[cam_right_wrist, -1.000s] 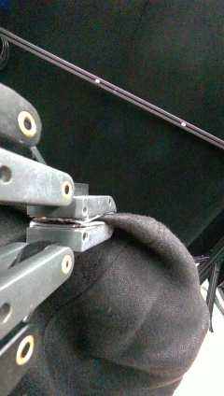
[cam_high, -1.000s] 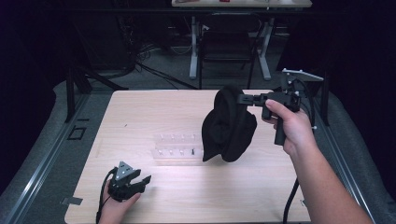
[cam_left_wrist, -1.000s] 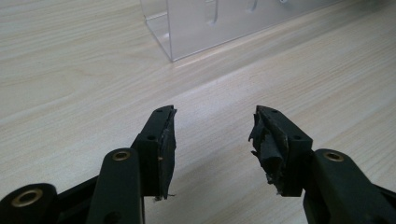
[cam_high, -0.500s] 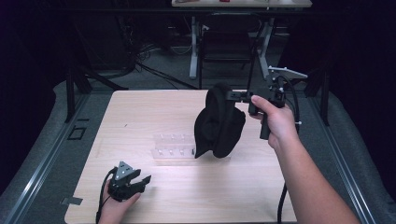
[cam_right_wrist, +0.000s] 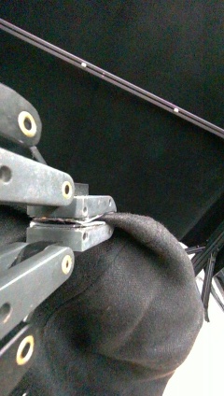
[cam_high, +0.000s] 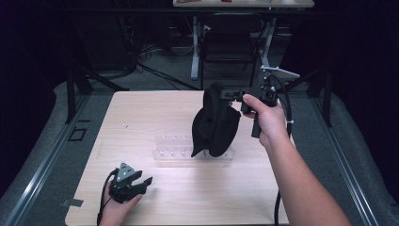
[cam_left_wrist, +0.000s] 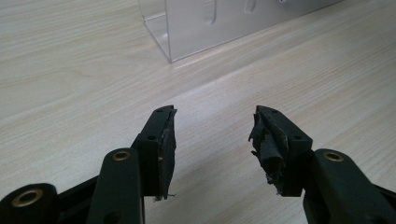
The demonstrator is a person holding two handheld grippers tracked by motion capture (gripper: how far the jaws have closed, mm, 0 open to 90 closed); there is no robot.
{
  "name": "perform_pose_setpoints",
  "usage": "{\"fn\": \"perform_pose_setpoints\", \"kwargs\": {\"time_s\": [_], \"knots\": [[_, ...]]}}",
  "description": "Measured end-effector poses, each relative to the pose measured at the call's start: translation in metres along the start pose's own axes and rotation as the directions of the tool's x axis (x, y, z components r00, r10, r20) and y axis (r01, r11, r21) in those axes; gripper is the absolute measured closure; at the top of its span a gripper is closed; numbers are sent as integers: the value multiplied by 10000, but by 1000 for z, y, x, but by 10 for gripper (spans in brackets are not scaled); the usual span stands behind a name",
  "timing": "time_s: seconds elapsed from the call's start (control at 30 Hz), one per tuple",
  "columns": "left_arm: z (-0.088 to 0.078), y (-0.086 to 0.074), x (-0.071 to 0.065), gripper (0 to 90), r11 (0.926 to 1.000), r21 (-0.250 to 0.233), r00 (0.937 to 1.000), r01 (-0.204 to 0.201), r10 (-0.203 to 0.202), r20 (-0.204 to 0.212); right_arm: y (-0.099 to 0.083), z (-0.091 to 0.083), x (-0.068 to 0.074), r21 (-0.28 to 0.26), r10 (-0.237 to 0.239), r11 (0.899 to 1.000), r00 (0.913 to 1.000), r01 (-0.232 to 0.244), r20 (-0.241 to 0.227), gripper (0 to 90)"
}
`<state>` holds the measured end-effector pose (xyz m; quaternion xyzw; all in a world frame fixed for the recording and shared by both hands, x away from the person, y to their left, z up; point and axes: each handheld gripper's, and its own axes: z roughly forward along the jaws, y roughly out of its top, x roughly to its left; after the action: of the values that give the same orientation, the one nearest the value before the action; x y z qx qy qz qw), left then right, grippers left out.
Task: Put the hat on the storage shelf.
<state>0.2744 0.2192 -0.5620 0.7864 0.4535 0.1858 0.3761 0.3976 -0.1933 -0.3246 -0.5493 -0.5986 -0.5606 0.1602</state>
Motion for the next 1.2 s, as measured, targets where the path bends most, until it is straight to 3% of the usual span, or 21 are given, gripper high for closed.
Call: {"fn": "perform_pose_setpoints", "kwargs": {"time_s": [0.6, 0.97, 1.2], "knots": [[1, 0, -1, 494, 10000, 4, 10000, -65, 65, -7, 0, -1, -3, -108, -26, 9999, 10000, 27, 70, 881], [0, 1, -1, 496, 9999, -67, 10000, -88, 88, 28, -5, 14, 1, 142, -186, 9997, 9998, 185, 44, 878], [-4, 5, -2, 516, 9993, -380, 9997, 69, -59, 254, -8, 23, 1, 108, -21, 9999, 9992, 25, -397, 879]]}}
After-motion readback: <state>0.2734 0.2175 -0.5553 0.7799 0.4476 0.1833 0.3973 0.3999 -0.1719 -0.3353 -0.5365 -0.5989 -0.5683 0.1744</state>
